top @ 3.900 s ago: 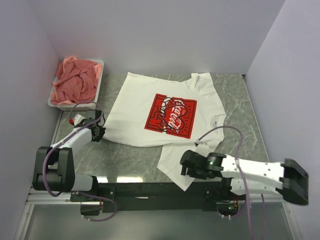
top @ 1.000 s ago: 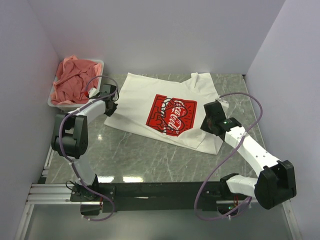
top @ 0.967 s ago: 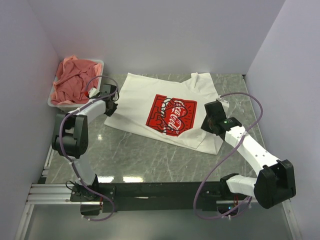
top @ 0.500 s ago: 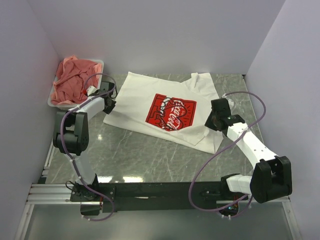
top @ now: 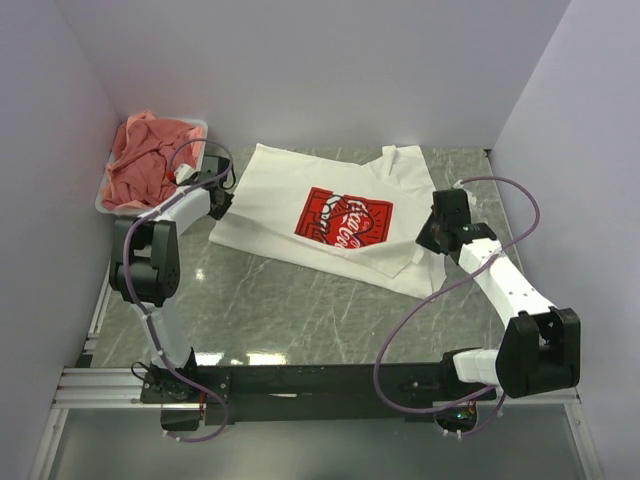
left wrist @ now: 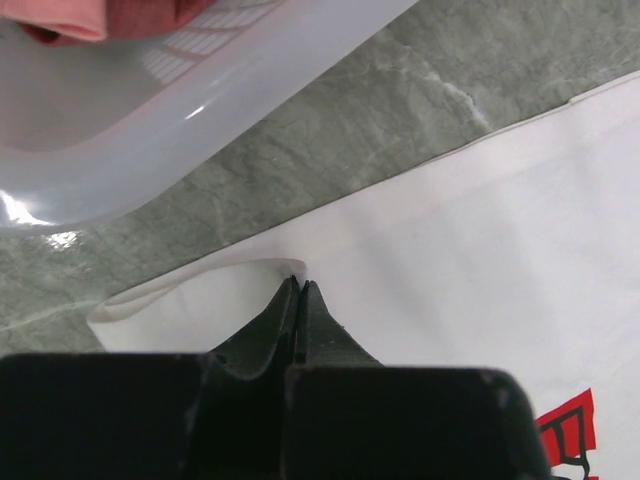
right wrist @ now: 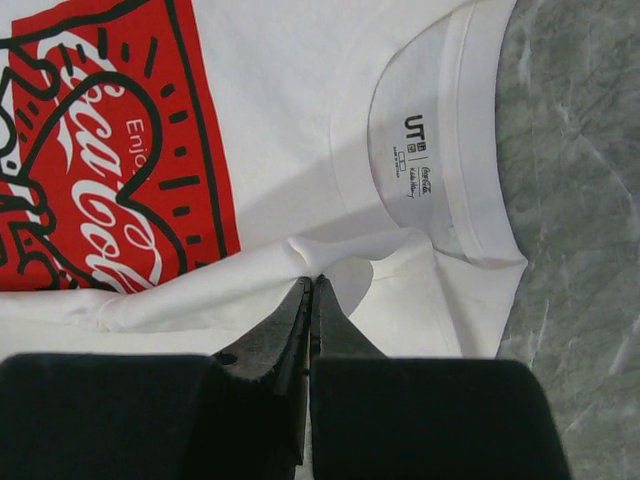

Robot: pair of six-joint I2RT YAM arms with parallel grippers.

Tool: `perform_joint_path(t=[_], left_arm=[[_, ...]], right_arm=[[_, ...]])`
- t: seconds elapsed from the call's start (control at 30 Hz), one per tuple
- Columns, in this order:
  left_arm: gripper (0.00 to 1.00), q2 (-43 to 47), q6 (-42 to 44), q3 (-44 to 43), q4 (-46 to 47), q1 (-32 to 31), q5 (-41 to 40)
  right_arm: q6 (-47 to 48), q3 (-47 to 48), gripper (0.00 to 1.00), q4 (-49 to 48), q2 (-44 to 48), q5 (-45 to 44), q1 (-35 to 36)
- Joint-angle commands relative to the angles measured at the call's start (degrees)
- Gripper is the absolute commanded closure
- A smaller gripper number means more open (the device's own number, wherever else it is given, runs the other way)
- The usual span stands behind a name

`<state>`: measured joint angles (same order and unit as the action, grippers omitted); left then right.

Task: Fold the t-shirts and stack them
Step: Fold the tshirt

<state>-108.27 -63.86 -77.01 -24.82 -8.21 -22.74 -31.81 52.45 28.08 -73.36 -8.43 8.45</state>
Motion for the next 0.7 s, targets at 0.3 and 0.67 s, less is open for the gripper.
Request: perform_joint_path(t=[0.3, 0.67], left_arm=[[0.99, -3.17, 1.1, -6.31, -0.58, 0.39, 0.24], [0.99, -5.64, 1.45, -9.2, -0.76, 0.39, 1.03]], right_arm=[[1.31, 4.24, 1.0, -2.41, -2.13, 1.04, -2.29], [1.67, 4.24, 1.0, -2.94, -3.19, 1.13, -3.7]])
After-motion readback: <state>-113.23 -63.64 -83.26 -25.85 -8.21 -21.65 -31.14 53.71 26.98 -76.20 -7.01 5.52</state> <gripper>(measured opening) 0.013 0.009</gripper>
